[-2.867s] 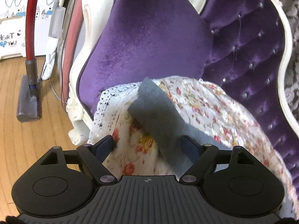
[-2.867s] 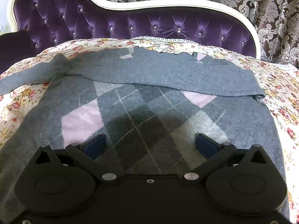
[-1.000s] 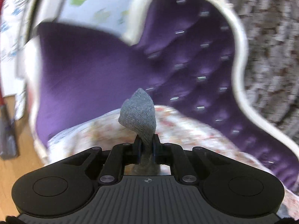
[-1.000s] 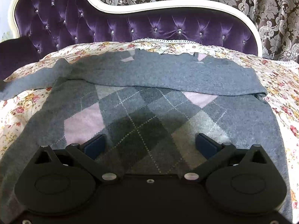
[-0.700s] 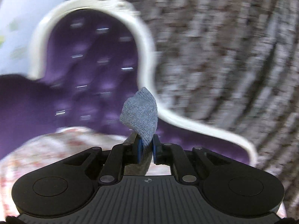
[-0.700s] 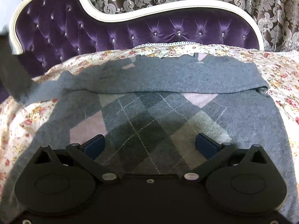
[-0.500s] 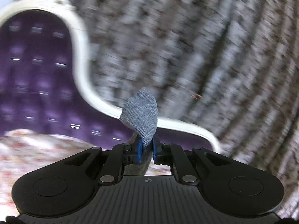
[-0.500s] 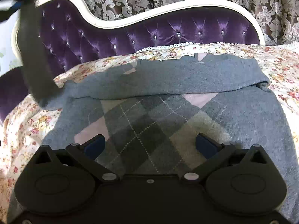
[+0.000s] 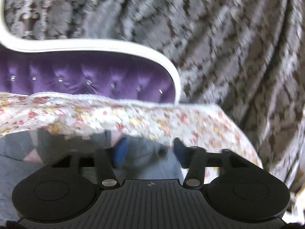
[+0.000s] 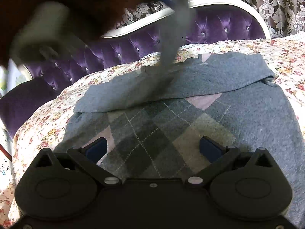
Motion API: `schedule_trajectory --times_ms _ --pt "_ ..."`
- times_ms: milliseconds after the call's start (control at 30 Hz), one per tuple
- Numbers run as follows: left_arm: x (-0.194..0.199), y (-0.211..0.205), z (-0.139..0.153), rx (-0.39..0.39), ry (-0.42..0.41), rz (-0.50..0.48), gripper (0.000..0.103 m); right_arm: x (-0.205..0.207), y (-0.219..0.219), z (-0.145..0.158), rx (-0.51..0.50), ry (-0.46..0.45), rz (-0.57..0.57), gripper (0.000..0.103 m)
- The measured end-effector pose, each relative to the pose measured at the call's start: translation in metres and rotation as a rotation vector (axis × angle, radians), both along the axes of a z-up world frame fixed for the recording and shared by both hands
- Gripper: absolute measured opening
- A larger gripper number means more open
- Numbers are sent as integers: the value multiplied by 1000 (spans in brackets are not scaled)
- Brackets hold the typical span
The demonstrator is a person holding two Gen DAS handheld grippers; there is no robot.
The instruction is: Fold small clothes
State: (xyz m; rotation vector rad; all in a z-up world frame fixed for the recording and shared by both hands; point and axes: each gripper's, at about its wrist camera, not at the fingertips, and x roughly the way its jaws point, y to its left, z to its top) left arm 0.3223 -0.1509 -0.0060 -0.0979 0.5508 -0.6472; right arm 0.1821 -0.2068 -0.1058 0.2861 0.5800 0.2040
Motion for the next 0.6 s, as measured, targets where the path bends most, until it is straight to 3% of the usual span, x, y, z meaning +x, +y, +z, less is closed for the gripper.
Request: schedule_trajectory --times_ms 100,200,333,433,600 --pt "-11 5 5 34 -41 -41 72 0 -1 0 5 -1 1 103" --pt "-15 26 9 43 -79 -3 74 0 -1 0 4 -1 1 103" --pt "-6 70 -2 95 -87 131 74 0 0 0 -5 1 2 103" --pt "4 110 -27 154 -57 258 74 0 2 1 -15 4 2 103" --pt "12 155 -68 223 22 385 74 0 5 1 -39 9 2 103"
